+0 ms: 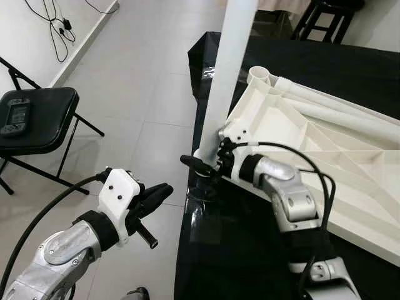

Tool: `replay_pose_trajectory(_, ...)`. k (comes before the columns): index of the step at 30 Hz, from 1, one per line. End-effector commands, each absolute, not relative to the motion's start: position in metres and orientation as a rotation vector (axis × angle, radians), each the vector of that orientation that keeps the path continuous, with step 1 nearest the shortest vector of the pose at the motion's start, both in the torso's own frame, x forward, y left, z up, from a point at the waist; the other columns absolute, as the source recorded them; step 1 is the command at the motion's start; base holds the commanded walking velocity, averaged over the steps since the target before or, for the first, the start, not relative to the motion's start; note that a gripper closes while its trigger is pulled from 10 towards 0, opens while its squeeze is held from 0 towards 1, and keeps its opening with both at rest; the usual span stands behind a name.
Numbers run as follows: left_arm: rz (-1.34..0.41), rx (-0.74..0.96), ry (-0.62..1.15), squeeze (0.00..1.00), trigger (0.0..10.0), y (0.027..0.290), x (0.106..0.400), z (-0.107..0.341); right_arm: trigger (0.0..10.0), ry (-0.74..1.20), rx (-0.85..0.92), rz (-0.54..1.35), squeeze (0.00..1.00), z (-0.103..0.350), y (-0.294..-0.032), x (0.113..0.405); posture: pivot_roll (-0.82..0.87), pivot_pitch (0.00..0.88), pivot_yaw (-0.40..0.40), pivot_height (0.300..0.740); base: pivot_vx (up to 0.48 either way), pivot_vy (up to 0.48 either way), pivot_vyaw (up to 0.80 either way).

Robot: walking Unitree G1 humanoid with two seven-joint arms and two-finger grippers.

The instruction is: Building children table

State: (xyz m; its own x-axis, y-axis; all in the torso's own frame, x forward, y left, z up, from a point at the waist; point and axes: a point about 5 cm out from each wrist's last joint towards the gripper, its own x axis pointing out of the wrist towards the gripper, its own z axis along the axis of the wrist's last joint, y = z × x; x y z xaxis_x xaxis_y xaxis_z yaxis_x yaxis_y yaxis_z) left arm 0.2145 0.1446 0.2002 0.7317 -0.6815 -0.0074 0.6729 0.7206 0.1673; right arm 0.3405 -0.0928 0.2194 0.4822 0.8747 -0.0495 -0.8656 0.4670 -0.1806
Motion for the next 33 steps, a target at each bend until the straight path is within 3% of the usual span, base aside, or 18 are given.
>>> replay_pose_trajectory(1,-0.755,0.148,-0.047,0.00,10.0,0.141,0.213,0.196,10.0,-0.072,-0.187,1.241,0.00,0.225,-0.085,0.342,0.12,0.233,-0.112,0.740,0.000,0.000,0.00)
replay_pose_trajectory(7,-0.757,0.143,-0.049,0.00,10.0,0.139,0.211,0.196,10.0,-0.066,-0.181,1.307,0.00,0.235,-0.085,0.355,0.13,0.237,-0.118,0.740,0.000,0.000,0.00)
replay_pose_trajectory(8,-0.755,0.141,-0.050,0.00,10.0,0.138,0.211,0.196,0.0,-0.063,-0.188,1.346,0.00,0.239,-0.084,0.360,0.14,0.245,-0.128,0.740,0.000,0.000,0.00)
replay_pose_trajectory(24,-0.748,0.131,-0.047,0.00,10.0,0.137,0.210,0.193,0.0,-0.045,-0.216,1.319,0.00,0.240,-0.096,0.373,0.11,0.256,-0.138,0.740,0.000,0.000,0.00)
replay_pose_trajectory(27,-0.757,0.124,-0.044,0.00,10.0,0.137,0.209,0.191,0.0,-0.022,-0.181,0.990,0.00,0.208,-0.112,0.363,0.08,0.246,-0.136,0.740,0.000,0.000,0.00)
replay_pose_trajectory(28,-0.757,0.124,-0.044,0.00,10.0,0.137,0.209,0.191,0.0,-0.022,-0.181,0.990,0.00,0.208,-0.112,0.363,0.08,0.246,-0.136,0.740,0.000,0.000,0.00)
replay_pose_trajectory(30,-0.762,0.120,-0.040,0.00,10.0,0.139,0.210,0.190,0.0,0.040,-0.221,0.406,0.00,0.167,-0.116,0.333,0.05,0.246,-0.122,0.740,0.000,0.000,0.00)
replay_pose_trajectory(32,-0.766,0.122,-0.039,0.00,10.0,0.139,0.211,0.191,0.0,0.046,-0.295,0.502,0.00,0.154,-0.090,0.289,0.06,0.254,-0.110,0.740,0.000,0.000,0.00)
replay_pose_trajectory(33,-0.772,0.114,-0.038,0.00,10.0,0.139,0.211,0.190,0.0,0.023,-0.275,0.550,0.00,0.161,-0.088,0.292,0.03,0.220,-0.090,0.740,0.000,0.000,0.00)
